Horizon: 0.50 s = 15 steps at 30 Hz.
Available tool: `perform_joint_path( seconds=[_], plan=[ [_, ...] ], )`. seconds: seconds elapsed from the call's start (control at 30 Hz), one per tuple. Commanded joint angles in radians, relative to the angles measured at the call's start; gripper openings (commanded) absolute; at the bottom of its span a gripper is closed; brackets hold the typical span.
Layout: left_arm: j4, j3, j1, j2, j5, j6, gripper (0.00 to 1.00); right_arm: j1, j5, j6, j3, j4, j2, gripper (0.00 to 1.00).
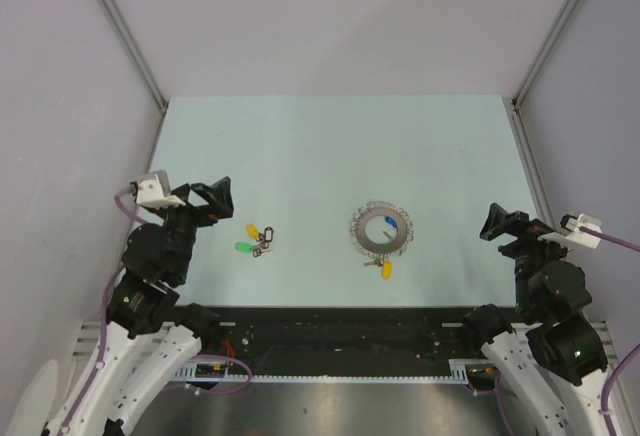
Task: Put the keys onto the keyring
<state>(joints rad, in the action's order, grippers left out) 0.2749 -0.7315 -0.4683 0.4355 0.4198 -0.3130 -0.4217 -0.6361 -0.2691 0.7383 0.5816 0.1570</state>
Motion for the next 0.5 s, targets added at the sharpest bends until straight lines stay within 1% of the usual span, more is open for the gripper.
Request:
perform_joint_path(
  seconds=[0.0,0.23,0.47],
  plan=[
    [0.007,0.073,-0.001,-0.075,0.082,0.034,1.00,0.018,0.019,-0.004,-0.008,0.003,-0.004,1.00],
    [0.038,0.075,0.000,-0.073,0.056,0.028,1.00,0.040,0.047,-0.002,-0.014,0.006,0.016,1.00],
    [0.038,0.069,0.014,-0.055,0.024,0.025,1.00,0.054,0.055,-0.012,-0.013,0.017,-0.004,1.00]
  ],
)
